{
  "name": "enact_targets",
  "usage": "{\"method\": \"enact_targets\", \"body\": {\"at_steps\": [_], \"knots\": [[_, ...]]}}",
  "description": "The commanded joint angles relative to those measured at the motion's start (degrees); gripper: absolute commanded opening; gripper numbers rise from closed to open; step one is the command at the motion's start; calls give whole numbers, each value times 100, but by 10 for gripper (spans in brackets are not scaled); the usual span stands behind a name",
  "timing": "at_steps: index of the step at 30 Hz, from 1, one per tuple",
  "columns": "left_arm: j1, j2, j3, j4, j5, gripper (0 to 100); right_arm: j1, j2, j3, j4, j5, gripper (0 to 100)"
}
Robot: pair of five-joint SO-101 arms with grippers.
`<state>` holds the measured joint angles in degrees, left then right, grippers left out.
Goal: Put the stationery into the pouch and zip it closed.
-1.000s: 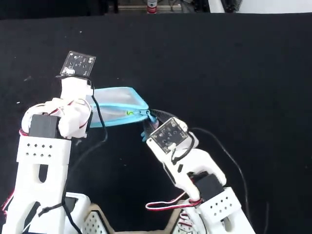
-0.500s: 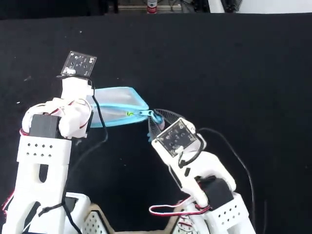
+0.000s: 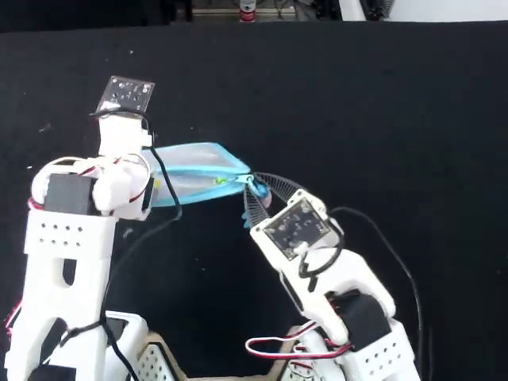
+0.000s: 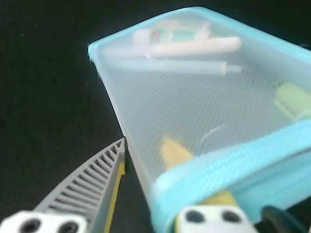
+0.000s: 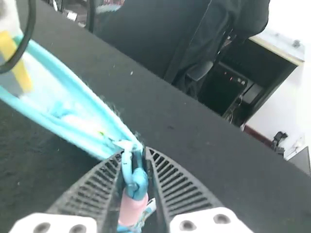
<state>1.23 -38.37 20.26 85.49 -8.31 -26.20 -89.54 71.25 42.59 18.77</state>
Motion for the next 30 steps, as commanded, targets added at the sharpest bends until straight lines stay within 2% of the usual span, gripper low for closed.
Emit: {"method": "enact_targets", "body": {"at_steps": [1, 6, 14, 21, 30], "knots": [[119, -88, -760, 141, 62, 188, 70, 716, -541, -26, 18, 11], [84, -88, -1103, 149, 62, 188, 70, 1947, -1631, 26, 9, 11], [-716, -88, -1684, 440, 26, 188, 70, 3837, -3248, 387, 35, 11], [-1068, -88, -1710, 404, 26, 188, 70, 5182, -4576, 404, 35, 11], [-1314, -756, -2229, 853, 26, 188, 97, 5719, -5121, 563, 44, 11]]}}
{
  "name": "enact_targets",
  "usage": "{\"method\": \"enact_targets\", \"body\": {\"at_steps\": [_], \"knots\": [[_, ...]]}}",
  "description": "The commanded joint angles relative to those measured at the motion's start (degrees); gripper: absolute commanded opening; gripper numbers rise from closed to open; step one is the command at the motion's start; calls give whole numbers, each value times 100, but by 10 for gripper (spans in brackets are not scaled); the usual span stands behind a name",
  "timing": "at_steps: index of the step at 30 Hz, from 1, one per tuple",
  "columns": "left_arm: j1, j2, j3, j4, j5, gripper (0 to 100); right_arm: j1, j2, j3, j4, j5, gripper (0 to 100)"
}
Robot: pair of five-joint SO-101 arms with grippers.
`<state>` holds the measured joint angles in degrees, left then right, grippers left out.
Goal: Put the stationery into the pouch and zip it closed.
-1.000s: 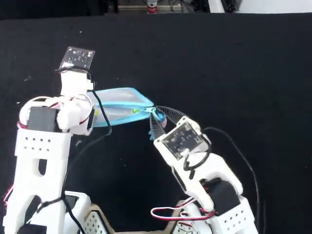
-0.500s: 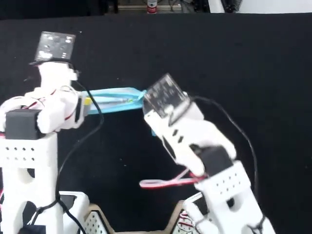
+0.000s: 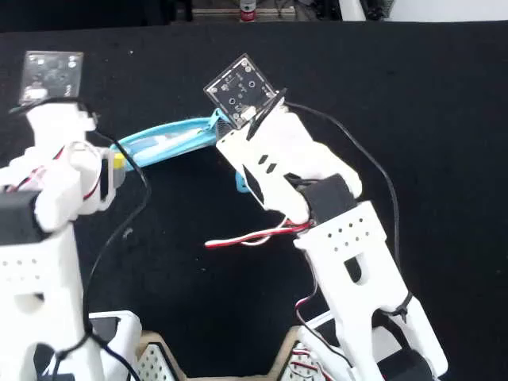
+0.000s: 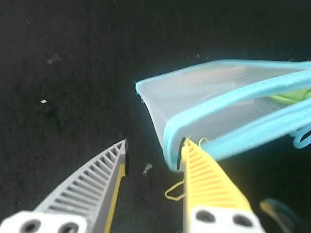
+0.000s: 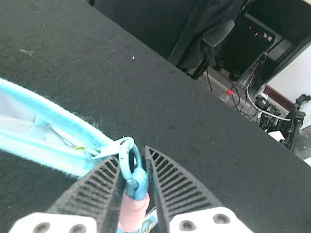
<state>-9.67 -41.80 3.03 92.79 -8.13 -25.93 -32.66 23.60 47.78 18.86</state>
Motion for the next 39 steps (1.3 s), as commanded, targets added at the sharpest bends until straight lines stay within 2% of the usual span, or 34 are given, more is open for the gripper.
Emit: {"method": "enact_targets", "body": {"at_steps": [1, 6, 10, 14, 17, 20, 24, 27, 32, 35, 39], "knots": [[-295, -580, -558, 141, 0, 188, 70, 40, -356, 44, 35, 11], [-409, -1371, -400, 246, 0, 188, 53, 31, -365, 18, 35, 11], [-303, -1609, 286, 176, -70, 188, 53, 13, -365, 35, 35, 11], [338, -1424, 1262, 185, -897, 188, 44, 13, -488, 97, 35, 11], [541, -1371, 1719, 88, -1178, 188, 44, 13, -514, 97, 35, 11], [549, -1327, 2070, -466, -1160, 188, 44, 4, -549, 308, 35, 11], [514, -1336, 2712, -1732, -1152, 188, 44, 4, -611, 774, 44, 11], [488, -1327, 3222, -2681, -835, 188, 44, -110, -620, 949, 44, 11], [-198, -1371, 3741, -3719, -141, 188, 35, -690, -611, 1345, 44, 11], [-374, -1371, 3881, -4079, 369, 188, -88, -963, -602, 1653, 44, 11], [-365, -1371, 3864, -4167, 870, 188, -695, -1121, -602, 2101, 44, 11]]}}
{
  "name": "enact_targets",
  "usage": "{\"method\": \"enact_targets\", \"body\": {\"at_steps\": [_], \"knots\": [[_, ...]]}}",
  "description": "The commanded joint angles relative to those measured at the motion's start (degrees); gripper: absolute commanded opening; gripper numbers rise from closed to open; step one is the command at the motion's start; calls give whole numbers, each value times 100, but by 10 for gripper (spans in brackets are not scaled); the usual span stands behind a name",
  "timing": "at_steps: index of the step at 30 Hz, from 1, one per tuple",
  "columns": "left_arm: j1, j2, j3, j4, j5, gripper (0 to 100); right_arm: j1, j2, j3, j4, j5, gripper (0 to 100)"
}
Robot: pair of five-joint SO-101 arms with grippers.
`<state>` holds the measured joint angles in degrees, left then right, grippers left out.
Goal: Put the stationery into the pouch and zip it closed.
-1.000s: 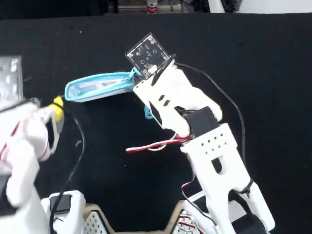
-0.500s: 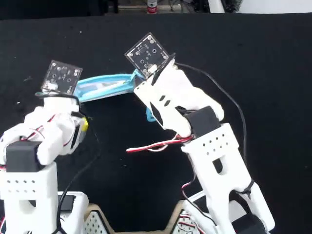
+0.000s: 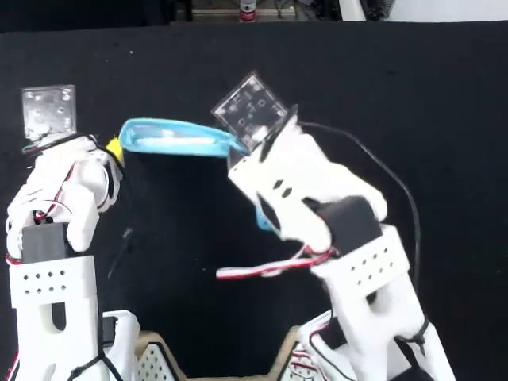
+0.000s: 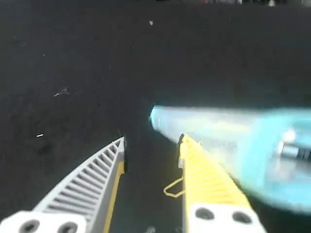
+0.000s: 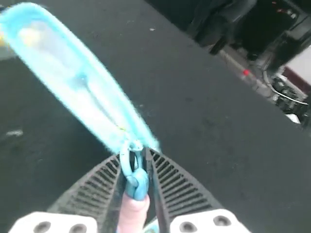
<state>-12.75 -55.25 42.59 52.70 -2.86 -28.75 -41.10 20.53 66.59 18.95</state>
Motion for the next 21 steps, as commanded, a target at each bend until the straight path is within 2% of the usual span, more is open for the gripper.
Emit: {"method": "enact_targets", "body": {"at_steps": [1, 4, 11, 18, 21], "knots": [[-57, -26, -92, -158, 475, 188, -580, -277, -295, 281, 35, 11], [-57, -26, -66, -132, 686, 188, -914, -277, -303, 299, 35, 11], [66, -35, 4, -149, 695, 188, -1327, -286, -435, 35, 35, 11], [215, -35, -145, -105, 695, 188, -1459, -268, -1121, 281, 26, 11], [259, -35, -251, 185, 695, 188, -1459, -259, -1218, 519, 26, 11]]}}
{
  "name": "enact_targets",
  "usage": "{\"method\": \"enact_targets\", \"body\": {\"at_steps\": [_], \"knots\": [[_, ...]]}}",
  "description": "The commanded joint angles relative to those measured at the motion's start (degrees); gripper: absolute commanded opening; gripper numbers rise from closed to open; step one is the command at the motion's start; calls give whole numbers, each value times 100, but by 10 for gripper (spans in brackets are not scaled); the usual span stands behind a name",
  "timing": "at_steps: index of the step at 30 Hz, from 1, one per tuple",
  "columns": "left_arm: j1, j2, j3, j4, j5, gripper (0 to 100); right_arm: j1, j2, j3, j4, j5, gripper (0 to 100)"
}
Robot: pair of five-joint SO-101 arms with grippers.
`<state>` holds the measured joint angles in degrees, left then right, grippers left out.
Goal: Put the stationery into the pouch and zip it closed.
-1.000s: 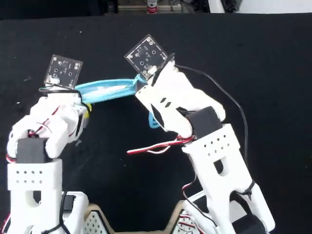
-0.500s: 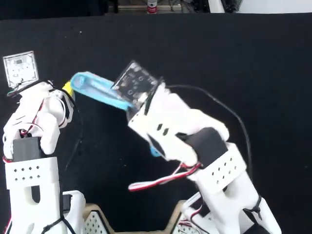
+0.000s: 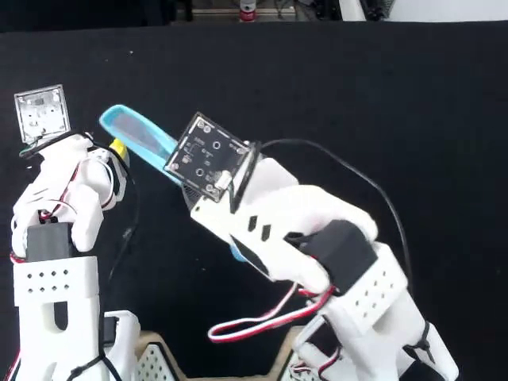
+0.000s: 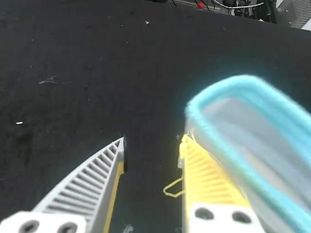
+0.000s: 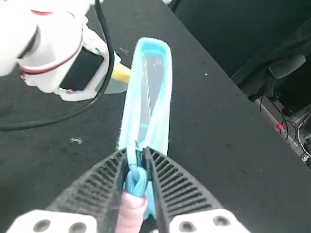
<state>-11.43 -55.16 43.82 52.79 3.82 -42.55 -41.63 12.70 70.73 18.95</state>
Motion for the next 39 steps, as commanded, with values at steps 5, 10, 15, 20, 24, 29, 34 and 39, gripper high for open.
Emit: {"method": "enact_targets", "body": {"at_steps": [5, 10, 15, 20, 24, 29, 34, 39], "knots": [[233, -44, -699, 396, 26, 188, -79, -198, -426, 132, 26, 11], [251, -44, -637, -62, 26, 188, -79, -215, -453, 431, 554, 11], [251, -44, -277, -360, 26, 188, -53, -207, -426, 431, 721, 11], [189, -633, -558, 1020, -9, 188, -44, -207, -426, 220, 738, 11], [251, -1705, -576, 2004, -18, 188, -44, -198, -426, 167, 747, 11], [400, -3191, 4, 2321, -378, 191, -44, -198, -426, 167, 747, 11], [1754, -4255, 374, 2857, -782, 193, -44, -198, -426, 167, 747, 11], [2765, -4325, 497, 2840, -826, 222, -44, -207, -426, 167, 747, 11]]}}
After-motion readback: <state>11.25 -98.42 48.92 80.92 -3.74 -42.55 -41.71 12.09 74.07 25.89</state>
